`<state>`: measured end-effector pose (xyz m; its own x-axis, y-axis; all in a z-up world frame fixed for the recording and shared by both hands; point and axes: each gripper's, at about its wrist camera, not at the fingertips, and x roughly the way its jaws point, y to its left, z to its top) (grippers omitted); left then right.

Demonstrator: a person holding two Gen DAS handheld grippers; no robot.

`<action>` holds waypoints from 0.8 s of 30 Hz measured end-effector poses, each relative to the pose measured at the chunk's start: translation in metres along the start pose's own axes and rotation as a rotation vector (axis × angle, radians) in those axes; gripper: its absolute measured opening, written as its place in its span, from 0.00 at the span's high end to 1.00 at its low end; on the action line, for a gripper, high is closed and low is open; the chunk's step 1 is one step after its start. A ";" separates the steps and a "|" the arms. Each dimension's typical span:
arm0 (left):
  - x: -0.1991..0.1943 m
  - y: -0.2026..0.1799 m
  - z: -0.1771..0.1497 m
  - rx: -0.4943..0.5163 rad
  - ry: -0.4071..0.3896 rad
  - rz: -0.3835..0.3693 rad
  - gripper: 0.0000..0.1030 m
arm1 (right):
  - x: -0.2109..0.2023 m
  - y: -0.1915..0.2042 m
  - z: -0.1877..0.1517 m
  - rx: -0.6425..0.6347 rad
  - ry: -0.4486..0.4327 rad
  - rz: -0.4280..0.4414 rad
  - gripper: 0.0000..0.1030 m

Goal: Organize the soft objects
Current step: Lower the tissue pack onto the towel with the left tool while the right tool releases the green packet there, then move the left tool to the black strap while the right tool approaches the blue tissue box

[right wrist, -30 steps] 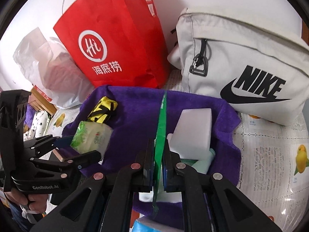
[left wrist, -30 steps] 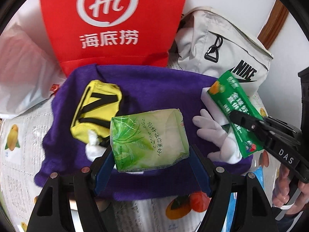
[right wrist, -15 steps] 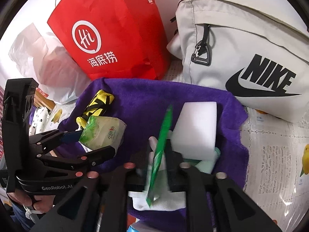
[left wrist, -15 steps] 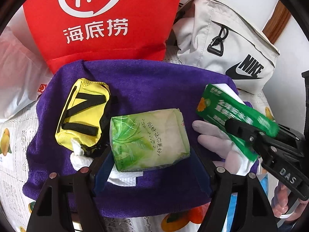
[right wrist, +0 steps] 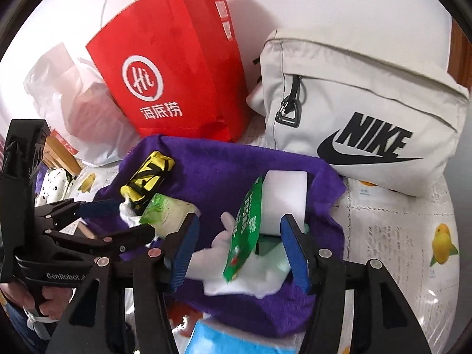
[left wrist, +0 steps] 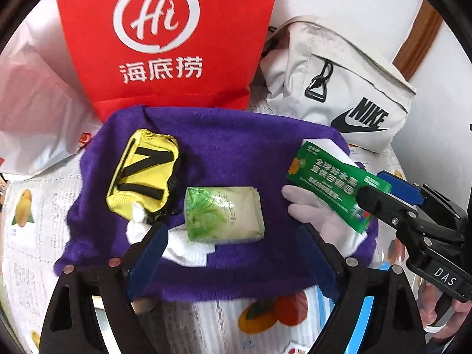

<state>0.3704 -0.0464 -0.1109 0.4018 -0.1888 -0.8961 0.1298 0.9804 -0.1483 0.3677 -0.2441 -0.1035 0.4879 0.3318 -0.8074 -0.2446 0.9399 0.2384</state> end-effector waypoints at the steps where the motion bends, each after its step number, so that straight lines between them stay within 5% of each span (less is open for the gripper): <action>1: -0.005 -0.001 -0.002 0.001 -0.003 0.008 0.13 | -0.005 0.002 -0.003 0.000 -0.004 0.000 0.45; 12: -0.063 -0.010 -0.059 0.013 -0.043 0.054 0.13 | -0.072 0.022 -0.054 0.036 -0.049 0.010 0.45; 24: -0.087 -0.017 -0.158 0.003 0.018 0.065 0.15 | -0.122 0.029 -0.122 0.076 -0.069 -0.011 0.45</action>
<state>0.1900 -0.0377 -0.0966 0.3930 -0.1233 -0.9112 0.1067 0.9904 -0.0880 0.1991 -0.2672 -0.0639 0.5474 0.3238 -0.7717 -0.1757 0.9460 0.2723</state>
